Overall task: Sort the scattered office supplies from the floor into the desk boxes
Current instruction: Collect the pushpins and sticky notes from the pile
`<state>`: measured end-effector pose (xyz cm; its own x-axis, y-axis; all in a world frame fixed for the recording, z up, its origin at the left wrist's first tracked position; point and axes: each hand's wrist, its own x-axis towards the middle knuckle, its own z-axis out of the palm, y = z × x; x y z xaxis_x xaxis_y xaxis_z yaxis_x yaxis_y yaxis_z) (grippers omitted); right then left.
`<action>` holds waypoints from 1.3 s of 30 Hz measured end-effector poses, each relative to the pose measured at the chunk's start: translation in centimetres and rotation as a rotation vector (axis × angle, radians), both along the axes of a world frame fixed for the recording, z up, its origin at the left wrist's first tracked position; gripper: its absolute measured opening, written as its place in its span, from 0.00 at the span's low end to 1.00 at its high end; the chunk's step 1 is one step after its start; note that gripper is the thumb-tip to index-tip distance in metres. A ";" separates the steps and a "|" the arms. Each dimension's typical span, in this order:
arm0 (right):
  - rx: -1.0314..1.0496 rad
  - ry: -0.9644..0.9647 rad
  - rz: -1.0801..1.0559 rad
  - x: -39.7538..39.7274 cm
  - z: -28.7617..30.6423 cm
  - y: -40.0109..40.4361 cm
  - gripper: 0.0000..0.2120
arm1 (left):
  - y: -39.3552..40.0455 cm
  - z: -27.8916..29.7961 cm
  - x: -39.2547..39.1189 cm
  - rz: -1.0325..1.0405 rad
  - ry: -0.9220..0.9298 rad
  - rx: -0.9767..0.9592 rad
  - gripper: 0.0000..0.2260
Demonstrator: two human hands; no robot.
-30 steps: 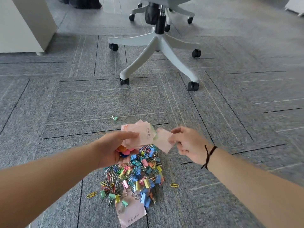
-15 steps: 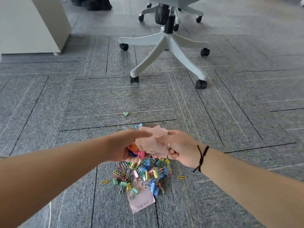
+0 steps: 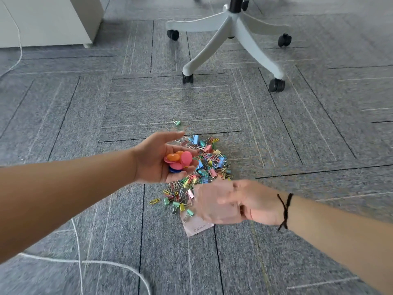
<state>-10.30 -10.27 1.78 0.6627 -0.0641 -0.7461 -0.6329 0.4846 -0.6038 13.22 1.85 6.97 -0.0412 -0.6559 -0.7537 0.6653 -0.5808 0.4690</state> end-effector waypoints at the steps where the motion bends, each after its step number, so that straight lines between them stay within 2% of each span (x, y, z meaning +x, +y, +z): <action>1: -0.051 0.029 0.082 -0.4 -0.5 1.0 0.20 | 0.3 -0.1 0.1 -0.012 0.002 0.007 0.21; 3: -0.197 0.088 0.228 -1.0 -1.6 3.0 0.17 | 0.7 -0.3 0.1 -0.045 -0.010 0.016 0.20; 5: -0.465 0.108 0.447 -1.3 -2.6 5.1 0.11 | 0.9 -0.3 0.0 -0.066 -0.033 0.020 0.19; 7: -0.779 0.061 0.666 -1.3 -3.7 6.4 0.17 | 0.8 -0.4 -0.1 -0.068 -0.044 0.017 0.19; 10: -0.881 0.038 0.686 -1.2 -4.5 6.8 0.19 | 0.4 -0.7 0.1 -0.046 -0.061 0.002 0.19; 14: -0.778 0.094 0.597 -0.7 -4.8 6.1 0.12 | 0.0 -0.9 0.2 -0.040 -0.066 0.004 0.19; 17: -0.388 0.142 0.318 -0.9 -4.2 5.3 0.08 | 0.1 -1.4 0.0 -0.077 -0.084 0.022 0.18; 19: -0.212 0.132 0.187 -0.8 -2.7 4.2 0.11 | 0.4 -1.6 -0.1 -0.081 -0.066 0.032 0.18; 23: -0.080 0.061 -0.024 0.7 2.6 1.3 0.15 | 0.3 1.0 -0.2 0.021 -0.015 0.013 0.18; 27: 0.089 0.044 -0.373 1.8 10.6 0.6 0.21 | 0.4 8.2 0.0 0.305 0.010 -0.054 0.17; 30: 0.146 0.078 -0.517 2.2 18.0 1.5 0.26 | 1.6 15.8 -0.3 0.451 0.019 -0.086 0.17; 35: 0.249 0.050 -0.628 2.9 34.1 4.0 0.15 | 4.7 32.2 -1.3 0.673 0.035 -0.113 0.17; 39: 0.224 0.038 -0.595 4.0 49.2 6.3 0.12 | 7.8 48.3 -1.4 0.857 -0.017 -0.135 0.15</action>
